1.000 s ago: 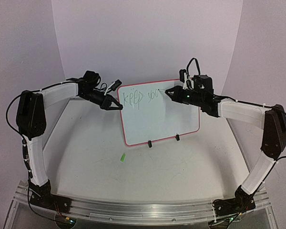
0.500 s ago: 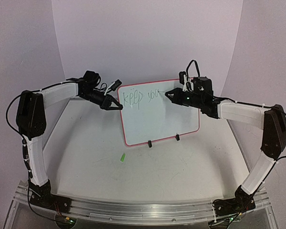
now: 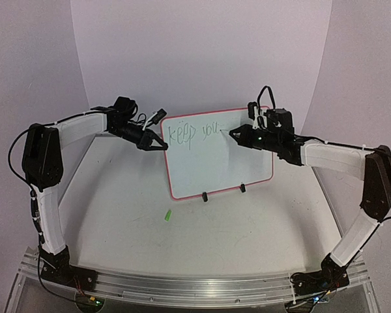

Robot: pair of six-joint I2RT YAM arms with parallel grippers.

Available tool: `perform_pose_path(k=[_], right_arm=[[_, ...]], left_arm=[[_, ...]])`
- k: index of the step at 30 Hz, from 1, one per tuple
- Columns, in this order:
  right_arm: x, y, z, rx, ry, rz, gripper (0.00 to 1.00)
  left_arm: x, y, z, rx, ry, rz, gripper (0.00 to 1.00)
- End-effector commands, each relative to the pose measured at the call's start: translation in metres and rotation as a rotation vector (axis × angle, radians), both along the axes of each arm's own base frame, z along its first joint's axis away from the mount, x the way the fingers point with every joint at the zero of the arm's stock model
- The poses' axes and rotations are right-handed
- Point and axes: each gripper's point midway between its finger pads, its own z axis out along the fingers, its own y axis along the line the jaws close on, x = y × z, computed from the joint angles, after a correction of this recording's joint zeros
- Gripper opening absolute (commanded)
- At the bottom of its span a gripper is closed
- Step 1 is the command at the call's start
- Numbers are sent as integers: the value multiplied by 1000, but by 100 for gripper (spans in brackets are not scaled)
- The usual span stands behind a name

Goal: Write a sentence on the whiteboard
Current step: Write a sentence at the corner of the board.

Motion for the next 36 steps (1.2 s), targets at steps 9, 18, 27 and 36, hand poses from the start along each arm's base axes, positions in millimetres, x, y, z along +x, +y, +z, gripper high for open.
perform_pose_path(k=[9,18,27,36], right_arm=[[5,0,55,51,-113,4,0],[12,6,53,53,-115,17,0],[20,8,41,47,-91,5,0],[20,-13,44,22,-109,-100,0]], left_arm=[[-3,-1,7,41,-86,-13,0],[-3,-1,5,43,-82,-12,0],[-3,-1,5,44,-82,-12,0],[-3,-2,5,43,-84,-13,0]])
